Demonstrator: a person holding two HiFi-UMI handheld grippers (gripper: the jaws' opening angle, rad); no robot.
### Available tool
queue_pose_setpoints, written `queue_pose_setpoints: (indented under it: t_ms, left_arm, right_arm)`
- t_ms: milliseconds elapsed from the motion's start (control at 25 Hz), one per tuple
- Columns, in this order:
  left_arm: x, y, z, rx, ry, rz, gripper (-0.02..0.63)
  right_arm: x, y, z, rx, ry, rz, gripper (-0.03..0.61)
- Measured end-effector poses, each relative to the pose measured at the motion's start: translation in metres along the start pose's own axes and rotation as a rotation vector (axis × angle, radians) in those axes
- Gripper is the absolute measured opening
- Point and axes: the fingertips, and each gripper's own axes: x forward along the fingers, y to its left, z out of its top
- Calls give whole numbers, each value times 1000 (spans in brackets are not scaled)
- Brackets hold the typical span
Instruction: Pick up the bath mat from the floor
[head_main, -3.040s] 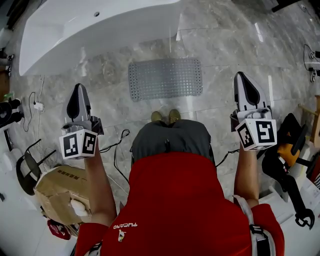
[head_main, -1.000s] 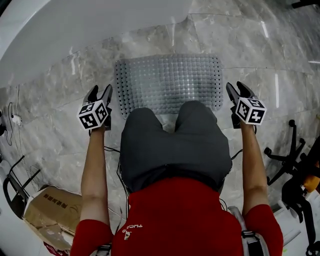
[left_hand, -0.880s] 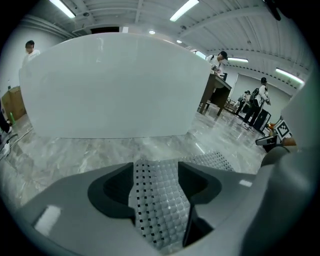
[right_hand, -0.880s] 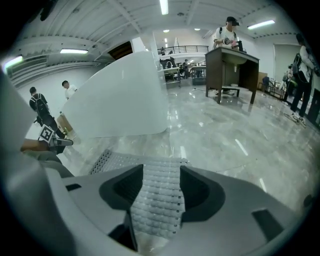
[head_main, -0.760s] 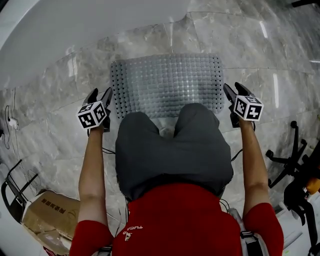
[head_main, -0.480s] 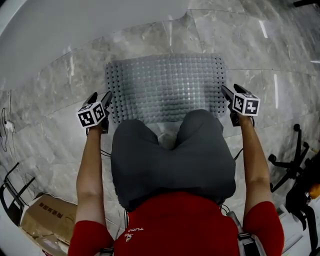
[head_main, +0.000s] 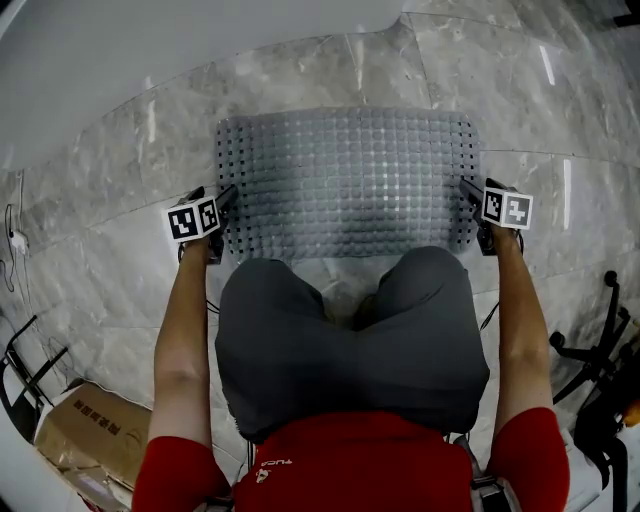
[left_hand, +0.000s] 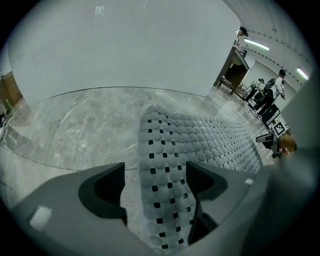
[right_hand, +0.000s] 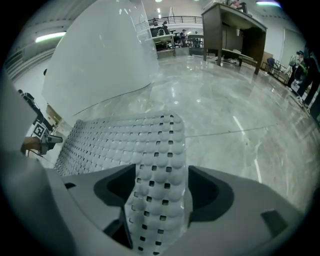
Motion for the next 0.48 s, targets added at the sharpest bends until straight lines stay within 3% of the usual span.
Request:
queue_pose_setpoints:
  t_ms: [280,480]
  left_arm:
    - [22,4,-12,16,86,-22,388]
    - [29,5,-20,26,114,22,390]
  right_arm:
    - [26,1,-5,-47,63,-3,307]
    - [31,-4,-11,-45,80,-17,316]
